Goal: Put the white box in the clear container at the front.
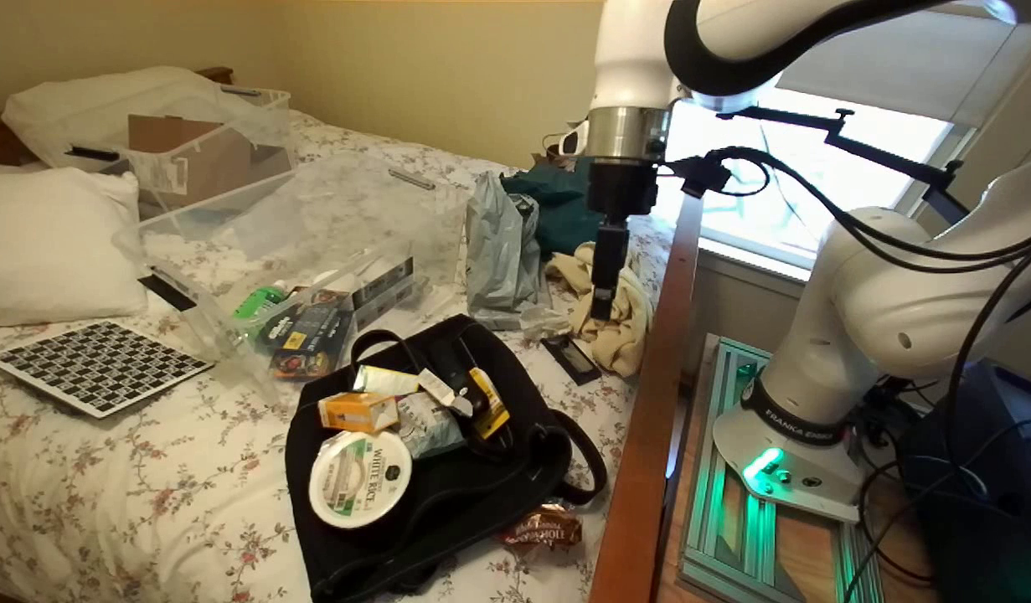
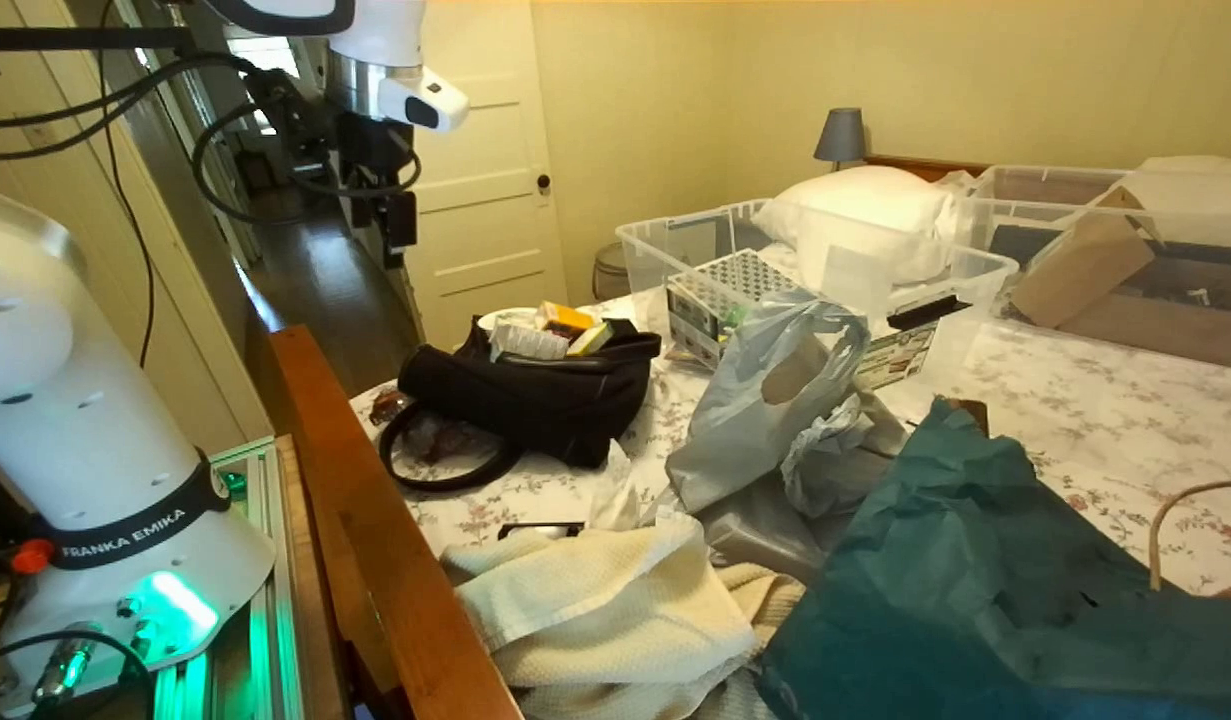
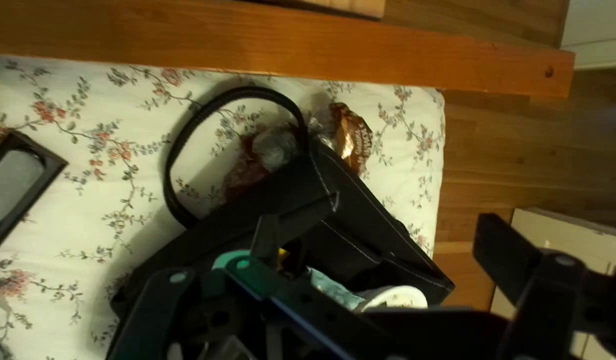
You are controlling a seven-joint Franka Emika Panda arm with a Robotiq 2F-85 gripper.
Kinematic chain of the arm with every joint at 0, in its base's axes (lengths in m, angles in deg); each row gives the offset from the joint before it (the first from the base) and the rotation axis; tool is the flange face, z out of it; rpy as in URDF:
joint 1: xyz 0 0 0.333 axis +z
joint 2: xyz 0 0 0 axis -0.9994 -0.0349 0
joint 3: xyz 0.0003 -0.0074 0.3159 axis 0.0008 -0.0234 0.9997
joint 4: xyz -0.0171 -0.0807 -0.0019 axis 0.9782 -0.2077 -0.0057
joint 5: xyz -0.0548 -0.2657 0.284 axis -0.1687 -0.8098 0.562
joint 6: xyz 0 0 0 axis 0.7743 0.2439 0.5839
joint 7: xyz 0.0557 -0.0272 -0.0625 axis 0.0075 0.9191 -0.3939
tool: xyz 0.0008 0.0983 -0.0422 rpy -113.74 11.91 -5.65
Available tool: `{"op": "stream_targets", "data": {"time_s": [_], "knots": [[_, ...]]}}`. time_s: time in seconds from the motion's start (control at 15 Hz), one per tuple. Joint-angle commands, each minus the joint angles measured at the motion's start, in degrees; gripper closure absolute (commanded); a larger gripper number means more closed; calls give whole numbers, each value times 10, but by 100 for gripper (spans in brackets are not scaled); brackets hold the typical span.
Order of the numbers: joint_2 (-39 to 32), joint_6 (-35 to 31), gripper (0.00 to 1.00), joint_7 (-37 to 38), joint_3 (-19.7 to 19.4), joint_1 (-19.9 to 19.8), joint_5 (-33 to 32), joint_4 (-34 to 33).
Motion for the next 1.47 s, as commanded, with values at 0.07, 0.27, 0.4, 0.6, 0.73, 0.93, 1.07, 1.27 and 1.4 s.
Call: {"op": "stream_targets", "data": {"time_s": [0.07, 0.27, 0.4, 0.6, 0.73, 0.93, 1.07, 1.27, 1.4], "knots": [[-58, -201, 0, 95, 93, 40, 88, -2], [-115, -356, 0, 128, 166, 35, 90, -16], [-164, -419, 0, 174, 188, 34, 21, -26], [-149, -418, 0, 189, 170, 55, -1, -9], [-175, -430, 0, 195, 174, 53, -8, -17], [-182, -431, 0, 195, 174, 50, -10, -25], [-207, -440, 0, 221, 189, 44, -31, -33], [-252, -446, 0, 282, 235, 22, -125, -51], [-275, -443, 0, 344, 264, 2, -213, -64]]}}
